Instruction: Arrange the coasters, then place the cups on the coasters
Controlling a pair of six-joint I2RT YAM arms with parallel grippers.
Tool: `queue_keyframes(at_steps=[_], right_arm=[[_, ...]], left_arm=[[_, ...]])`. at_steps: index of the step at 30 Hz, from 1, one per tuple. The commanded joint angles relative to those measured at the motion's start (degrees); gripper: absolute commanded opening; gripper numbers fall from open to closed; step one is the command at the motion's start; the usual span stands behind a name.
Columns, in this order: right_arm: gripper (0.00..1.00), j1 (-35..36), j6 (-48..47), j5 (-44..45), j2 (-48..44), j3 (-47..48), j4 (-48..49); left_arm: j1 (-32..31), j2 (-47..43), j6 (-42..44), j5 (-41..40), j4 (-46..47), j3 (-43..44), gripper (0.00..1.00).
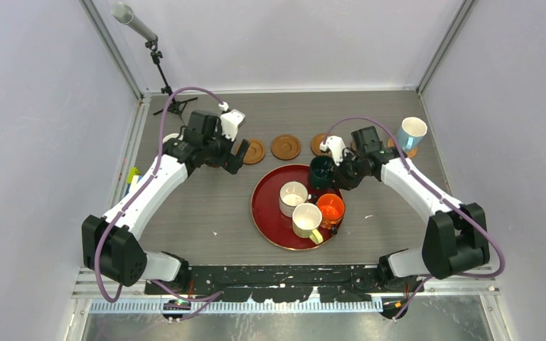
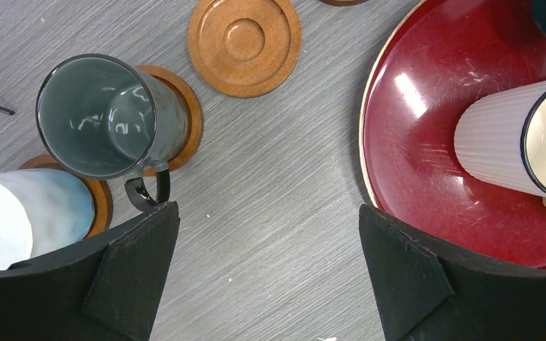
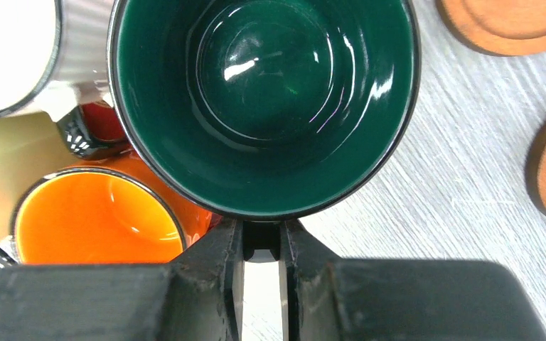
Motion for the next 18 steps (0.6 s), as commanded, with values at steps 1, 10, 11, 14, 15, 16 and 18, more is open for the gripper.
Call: queue_keyframes(at_steps=[1,10,11,14,15,16,18], right_arm=[[0.01,-0.05,6.73,-0.65,-6.63,3.70,4.29],[0.01,-0.96,27.26,22.17,-5.30,9.27,12.15],[0.01,-1.15,29.64,25.13,-4.59,10.06,12.11],[0.00,-2.10,35.98,32.78,-2.27,12.18,13.16],[0.00,-2.60,37.53,34.39,-1.86,12.37,13.87],[0.01,-3.07,38.69,35.84,-1.41,12.54,14.66],[0.01,-4.42,41.07,38.24,0.22,13.68,15.02]], left_arm=[[0.29,-1.20,0.76,0.12,0.82,0.65,1.00],[0.29,-0.31,-0.30,0.33,1.13,2.53,1.00],[0.29,-0.24,-0.34,0.21,1.10,2.65,1.00],[0.28,-0.22,-0.03,-0.14,1.41,2.62,1.00],[0.29,-0.30,0.06,-0.22,1.36,2.57,1.00],[0.29,-0.30,0.13,-0.26,1.37,2.51,1.00],[0.29,-0.51,0.24,-0.37,1.41,2.46,1.00]])
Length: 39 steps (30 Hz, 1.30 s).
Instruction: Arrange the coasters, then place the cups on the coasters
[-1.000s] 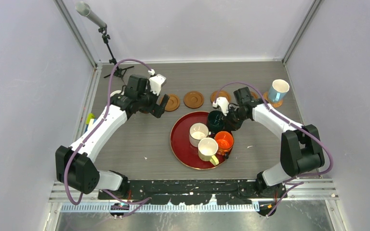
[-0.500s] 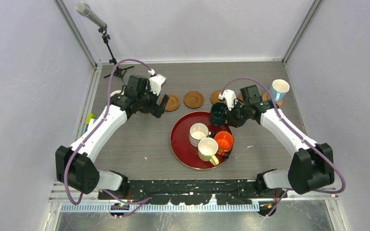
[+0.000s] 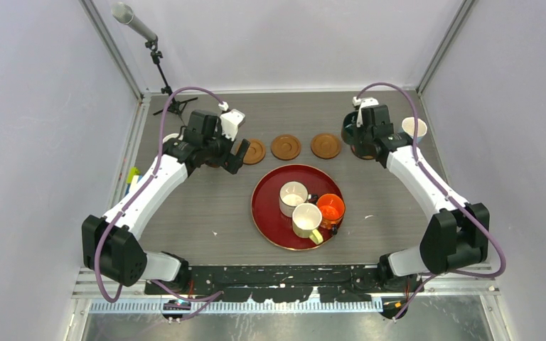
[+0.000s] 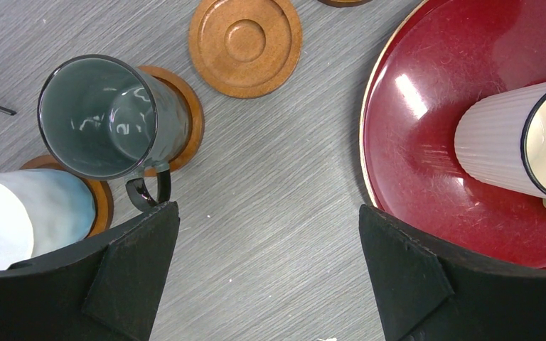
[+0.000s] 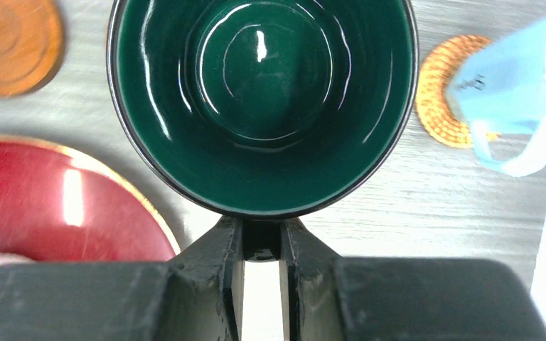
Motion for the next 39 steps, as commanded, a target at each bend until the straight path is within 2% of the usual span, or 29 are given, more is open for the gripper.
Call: queue_keyframes(at_steps=[1,6,12,20,39], right_arm=[[0.01,-2.75,10.80,10.84,2.25,5.18,6.57],[0.00,-7.12,16.26,10.97,8.66,10.29,3.22],[0.01,-9.73,16.84,10.67,12.99,11.31,4.75],[0.01,-10.24,18.22,6.84,16.49,11.79,5.34],[0.00,-10.96,18.67,4.34,21.36,12.95,5.22]], left_arm=[[0.29,-0.52,0.40,-0.31,1.31,2.37,1.00],[0.36,-0.77,0.26,-0.48,1.12,2.26,1.00],[0.44,-0.95,0.47,-0.75,0.89,1.80,1.00],[0.53,-0.74,0.66,-0.77,0.65,1.65,1.00],[0.55,-0.26,0.87,-0.40,0.36,2.10,1.00]])
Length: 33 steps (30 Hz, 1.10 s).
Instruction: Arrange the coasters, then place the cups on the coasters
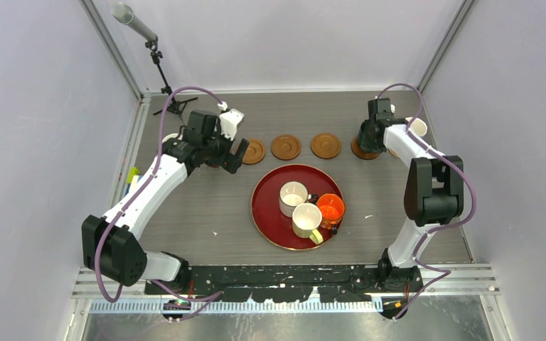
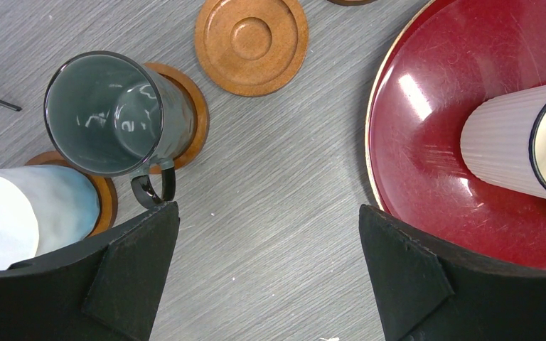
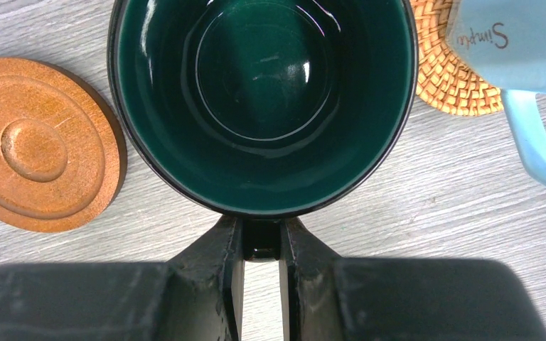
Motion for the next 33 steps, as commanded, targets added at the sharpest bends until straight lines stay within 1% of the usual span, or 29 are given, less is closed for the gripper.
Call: queue_keyframes(at_steps=[1,17,28,29,30,32,33], right_arm=[[0.00,-0.43,1.23,0.27,-0.82,3.94,4.21],[0.00,-0.63,1.82,-1.35,-1.46,1.72,2.24],[0.01,-0.62,1.39,-0.37,-1.95,0.44,1.60],[0.01,-0.63,1.27,-0.21,-2.03,0.30,1.59],[0.05,-0.55,1.21,-0.28,-1.99,0.19,1.61],[0.16,-0.58,1.21,-0.31,-1.87,0.12,1.49],[0.18,-0.62,1.36,-0.41,-1.82,0.14,1.38]], left_arm=[[0.26,-0.30,0.80,0.11,0.43,2.13,1.00],[0.25,0.22,0.67,0.55,0.55,2.26,1.00],[0.25,-0.12,0.70,0.47,0.36,1.91,1.00],[0.29,-0.15,0.68,0.48,0.36,1.91,1.00],[0.25,-0.20,0.69,0.46,0.36,1.76,1.00],[0.25,-0.21,0.63,0.46,0.34,1.74,1.00],[0.25,-0.19,0.59,0.46,0.26,1.73,1.00]])
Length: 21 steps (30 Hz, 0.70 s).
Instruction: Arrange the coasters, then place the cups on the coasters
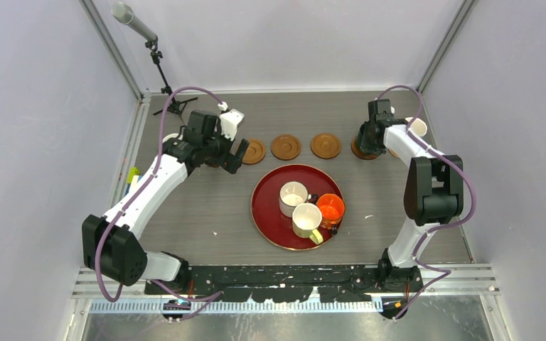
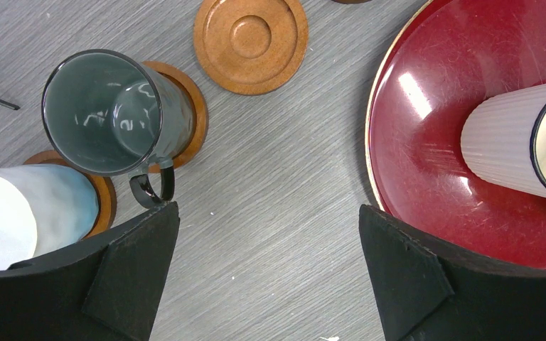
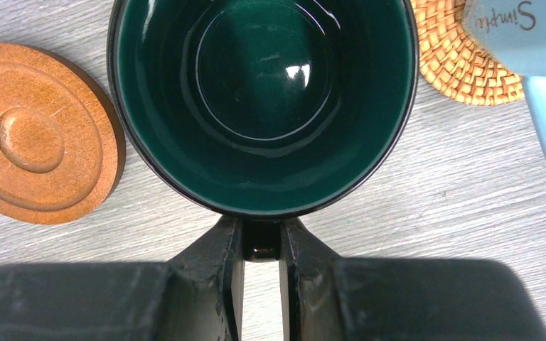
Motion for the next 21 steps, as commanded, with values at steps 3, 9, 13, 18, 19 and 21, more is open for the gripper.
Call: queue_keyframes(at_steps=[3,9,13,18,19,21], right_arm=[[0.26,-0.34,0.86,0.67,-2.35,0.38,2.05],[0.37,-0.29,0.57,-0.41,-3.35,0.67,1.26],[0.51,-0.30,0.32,-0.68,-5.55,0.02,1.17],[0.59,-0.26,-0.56,-2.27,-8.65,-0.55,-1.20],[0.59,-0.28,-1.38,-2.93,-9.72,-0.77,-1.81],[0.60,-0.29,-4.16,-5.04,-12.25,-1.09,-3.16]], left_arm=[[0.25,-0.43,0.68,0.44,0.21,1.74,1.00],[0.25,-0.56,0.97,0.35,-0.23,1.81,1.00],[0.25,-0.77,1.04,0.34,-0.33,1.65,1.00],[0.25,-1.04,0.91,0.50,-0.33,1.40,1.00],[0.25,-1.11,0.88,0.57,-0.35,1.38,1.00],[0.25,-1.25,0.89,0.76,-0.46,1.32,1.00]])
